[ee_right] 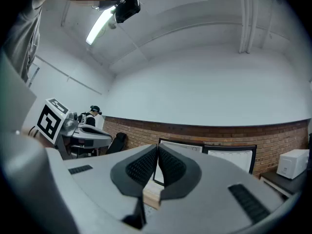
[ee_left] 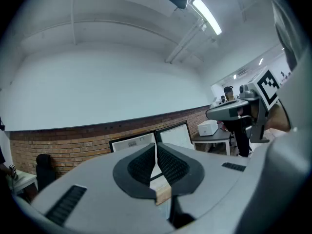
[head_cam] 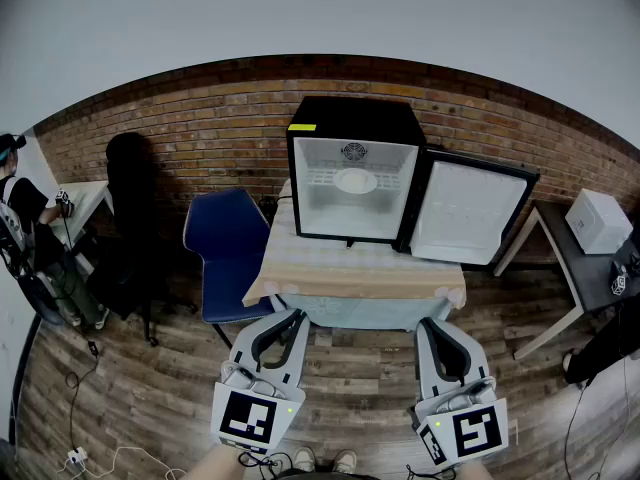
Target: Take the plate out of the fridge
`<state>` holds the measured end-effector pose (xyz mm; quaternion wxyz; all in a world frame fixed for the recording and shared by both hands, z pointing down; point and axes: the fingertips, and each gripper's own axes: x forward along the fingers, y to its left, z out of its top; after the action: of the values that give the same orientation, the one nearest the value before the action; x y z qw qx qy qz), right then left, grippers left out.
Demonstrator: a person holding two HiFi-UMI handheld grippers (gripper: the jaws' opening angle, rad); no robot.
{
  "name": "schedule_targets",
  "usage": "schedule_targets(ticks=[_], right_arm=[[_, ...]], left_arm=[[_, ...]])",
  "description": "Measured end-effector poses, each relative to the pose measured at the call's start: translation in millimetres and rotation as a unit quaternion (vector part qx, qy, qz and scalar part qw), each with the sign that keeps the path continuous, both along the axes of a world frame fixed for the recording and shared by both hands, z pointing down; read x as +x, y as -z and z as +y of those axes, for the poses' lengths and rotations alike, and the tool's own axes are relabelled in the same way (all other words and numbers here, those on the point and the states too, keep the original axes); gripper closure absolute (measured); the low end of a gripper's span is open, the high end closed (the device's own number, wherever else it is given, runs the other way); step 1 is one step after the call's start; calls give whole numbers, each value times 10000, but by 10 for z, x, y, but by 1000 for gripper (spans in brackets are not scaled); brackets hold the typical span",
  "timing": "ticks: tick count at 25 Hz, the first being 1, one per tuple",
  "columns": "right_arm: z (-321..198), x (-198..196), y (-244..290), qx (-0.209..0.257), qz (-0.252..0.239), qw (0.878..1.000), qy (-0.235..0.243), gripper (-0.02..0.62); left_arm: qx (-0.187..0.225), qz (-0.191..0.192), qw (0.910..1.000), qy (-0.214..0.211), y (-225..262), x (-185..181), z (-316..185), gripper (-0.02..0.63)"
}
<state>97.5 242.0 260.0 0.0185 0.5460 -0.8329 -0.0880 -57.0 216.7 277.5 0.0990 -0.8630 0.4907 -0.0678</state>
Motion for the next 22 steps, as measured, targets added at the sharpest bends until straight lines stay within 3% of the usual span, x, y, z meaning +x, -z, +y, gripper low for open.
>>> schedule_targets(ticks=[22], right_arm=[[-11,165,-4,-7,-272,9996,97,565]], left_arm=[[-106,117,9998,94,-5,140,41,588]])
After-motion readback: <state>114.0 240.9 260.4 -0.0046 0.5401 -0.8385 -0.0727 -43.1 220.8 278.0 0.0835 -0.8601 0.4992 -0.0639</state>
